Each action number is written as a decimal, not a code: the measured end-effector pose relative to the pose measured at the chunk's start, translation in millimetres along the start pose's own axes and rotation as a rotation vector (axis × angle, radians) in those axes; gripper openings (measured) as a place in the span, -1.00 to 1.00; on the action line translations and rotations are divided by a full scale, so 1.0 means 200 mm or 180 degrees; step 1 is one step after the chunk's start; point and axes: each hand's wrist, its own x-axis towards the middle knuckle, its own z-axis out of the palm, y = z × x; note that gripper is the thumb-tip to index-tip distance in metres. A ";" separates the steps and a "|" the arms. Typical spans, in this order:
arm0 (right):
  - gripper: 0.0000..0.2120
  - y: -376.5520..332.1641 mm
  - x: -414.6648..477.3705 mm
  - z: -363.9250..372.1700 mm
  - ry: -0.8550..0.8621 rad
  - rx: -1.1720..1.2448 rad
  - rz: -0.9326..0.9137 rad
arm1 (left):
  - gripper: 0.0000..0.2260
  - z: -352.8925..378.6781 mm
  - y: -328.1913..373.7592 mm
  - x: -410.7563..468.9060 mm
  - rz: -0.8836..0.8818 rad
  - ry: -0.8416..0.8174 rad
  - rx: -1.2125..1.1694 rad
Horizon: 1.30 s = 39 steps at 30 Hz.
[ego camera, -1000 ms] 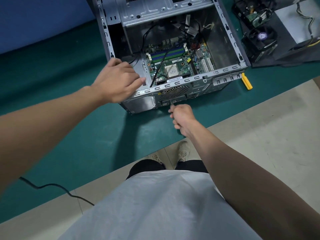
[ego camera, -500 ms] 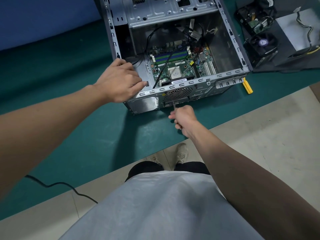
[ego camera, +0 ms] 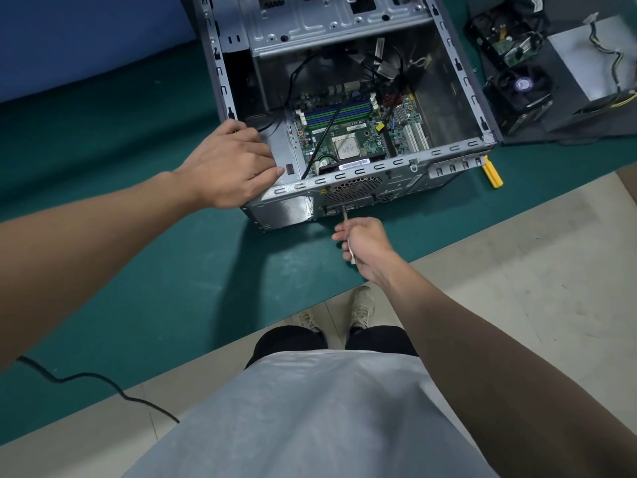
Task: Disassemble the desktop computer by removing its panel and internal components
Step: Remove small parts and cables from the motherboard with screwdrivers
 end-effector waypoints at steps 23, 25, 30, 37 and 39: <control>-0.83 -0.02 0.04 -0.01 -0.0023 -0.0462 -0.0192 | -0.48 0.01 0.01 -0.01 -0.0005 0.0153 -0.0065; -0.82 -0.01 0.03 -0.01 -0.0013 -0.0462 -0.0220 | -0.48 0.01 0.01 -0.01 -0.0014 0.0144 -0.0033; -0.82 0.01 0.03 -0.01 0.0114 -0.0348 -0.0283 | -0.47 0.01 0.01 0.00 -0.0034 0.0083 0.0010; -0.77 0.01 0.04 -0.01 0.0212 -0.0654 -0.0399 | -0.48 0.01 0.02 0.00 -0.0106 0.0086 0.0100; -0.78 0.02 0.04 -0.01 0.0175 -0.0474 -0.0404 | -0.48 0.01 0.03 0.00 -0.0116 0.0082 0.0086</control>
